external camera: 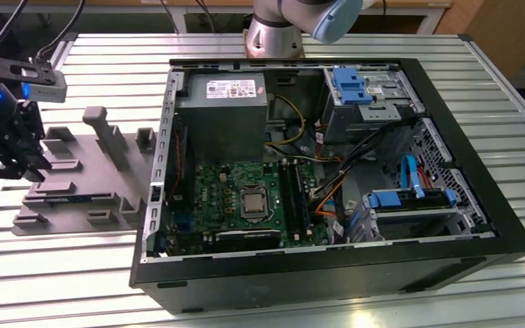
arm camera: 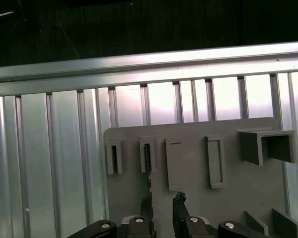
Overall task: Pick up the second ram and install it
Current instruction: 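Pick up the second ram and move it above second insertion slot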
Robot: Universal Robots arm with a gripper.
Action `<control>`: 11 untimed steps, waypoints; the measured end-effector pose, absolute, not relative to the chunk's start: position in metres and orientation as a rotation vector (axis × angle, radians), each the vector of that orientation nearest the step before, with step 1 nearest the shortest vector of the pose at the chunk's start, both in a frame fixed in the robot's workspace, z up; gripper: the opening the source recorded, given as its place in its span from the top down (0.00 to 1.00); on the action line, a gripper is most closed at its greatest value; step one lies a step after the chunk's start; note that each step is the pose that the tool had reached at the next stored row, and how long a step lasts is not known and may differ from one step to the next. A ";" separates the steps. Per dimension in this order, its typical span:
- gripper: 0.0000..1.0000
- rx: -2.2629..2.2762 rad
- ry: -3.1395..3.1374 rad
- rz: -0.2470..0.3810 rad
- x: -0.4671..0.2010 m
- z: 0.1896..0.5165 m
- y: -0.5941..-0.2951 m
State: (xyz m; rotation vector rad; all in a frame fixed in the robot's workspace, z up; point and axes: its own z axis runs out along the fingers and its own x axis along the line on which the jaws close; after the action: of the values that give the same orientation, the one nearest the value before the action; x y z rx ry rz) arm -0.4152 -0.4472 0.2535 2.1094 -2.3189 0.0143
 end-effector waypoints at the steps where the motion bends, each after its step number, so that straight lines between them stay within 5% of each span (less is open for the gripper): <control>1: 0.69 2.108 -2.318 0.017 -0.415 0.253 -0.448; 11: 0.69 2.099 -2.307 0.041 -0.415 0.242 -0.451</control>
State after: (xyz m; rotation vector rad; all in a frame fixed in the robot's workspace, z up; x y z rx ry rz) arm -0.4146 -0.4509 0.2417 2.0987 -2.3069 0.0414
